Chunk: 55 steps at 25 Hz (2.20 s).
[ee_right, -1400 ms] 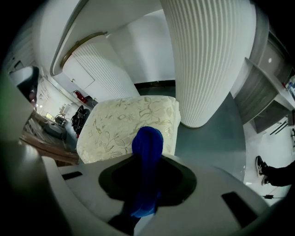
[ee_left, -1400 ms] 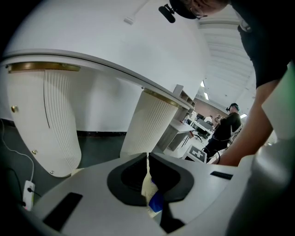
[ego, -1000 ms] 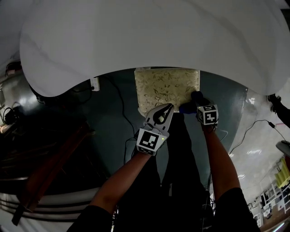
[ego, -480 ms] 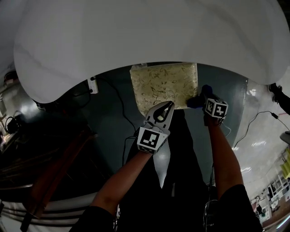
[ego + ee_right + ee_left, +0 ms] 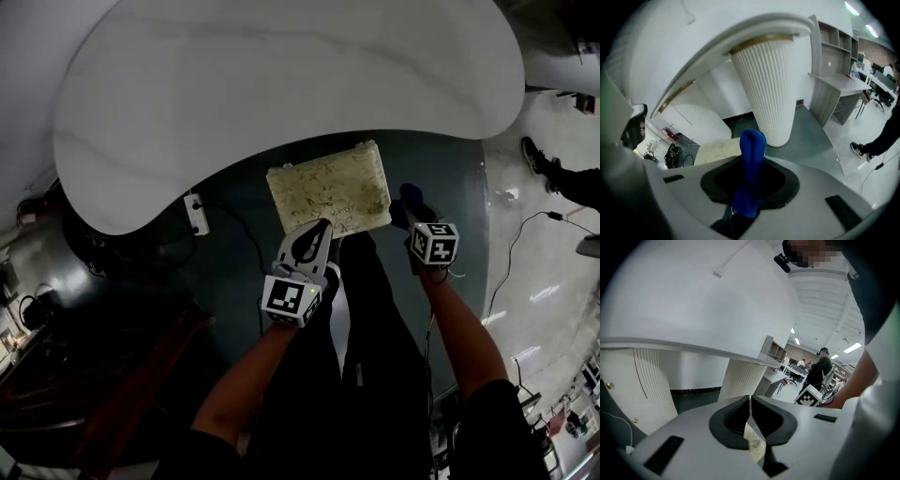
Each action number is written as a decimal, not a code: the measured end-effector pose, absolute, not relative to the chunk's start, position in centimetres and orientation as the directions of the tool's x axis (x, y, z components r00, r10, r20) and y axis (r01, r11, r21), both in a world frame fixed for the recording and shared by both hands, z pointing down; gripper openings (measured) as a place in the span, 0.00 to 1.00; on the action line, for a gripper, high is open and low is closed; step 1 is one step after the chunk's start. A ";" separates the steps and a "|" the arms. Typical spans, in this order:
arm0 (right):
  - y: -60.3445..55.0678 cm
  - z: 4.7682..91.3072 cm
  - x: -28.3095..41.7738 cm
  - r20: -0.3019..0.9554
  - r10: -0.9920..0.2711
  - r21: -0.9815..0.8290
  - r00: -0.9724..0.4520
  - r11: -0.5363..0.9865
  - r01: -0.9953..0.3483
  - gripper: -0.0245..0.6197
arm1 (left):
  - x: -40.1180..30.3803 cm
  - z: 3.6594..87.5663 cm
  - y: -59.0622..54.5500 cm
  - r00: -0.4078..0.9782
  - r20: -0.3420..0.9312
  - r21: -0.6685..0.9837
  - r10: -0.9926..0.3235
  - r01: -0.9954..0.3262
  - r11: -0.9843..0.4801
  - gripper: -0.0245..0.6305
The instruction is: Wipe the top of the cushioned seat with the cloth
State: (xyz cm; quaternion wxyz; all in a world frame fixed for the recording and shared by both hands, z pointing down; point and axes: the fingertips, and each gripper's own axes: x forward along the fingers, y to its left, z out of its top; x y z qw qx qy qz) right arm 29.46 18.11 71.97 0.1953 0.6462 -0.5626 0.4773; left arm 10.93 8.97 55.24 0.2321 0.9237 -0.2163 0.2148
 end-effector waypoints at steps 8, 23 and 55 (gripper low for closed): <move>15.3 53.5 21.8 0.723 -0.681 -0.227 -0.115 -0.077 -0.971 0.20 | 7.7 43.5 10.8 0.836 0.465 0.314 -0.290 -0.462 -0.830 0.08; 8.7 23.5 5.8 0.376 -0.872 -0.243 -0.313 0.233 -0.942 0.20 | -0.9 23.0 7.4 0.760 0.332 0.274 -0.559 -0.645 -0.714 0.08; 8.2 10.3 2.8 0.174 -0.962 -0.104 -0.210 0.194 -0.975 0.19 | -3.8 11.5 5.9 0.762 0.136 0.153 -0.634 -0.648 -0.746 0.08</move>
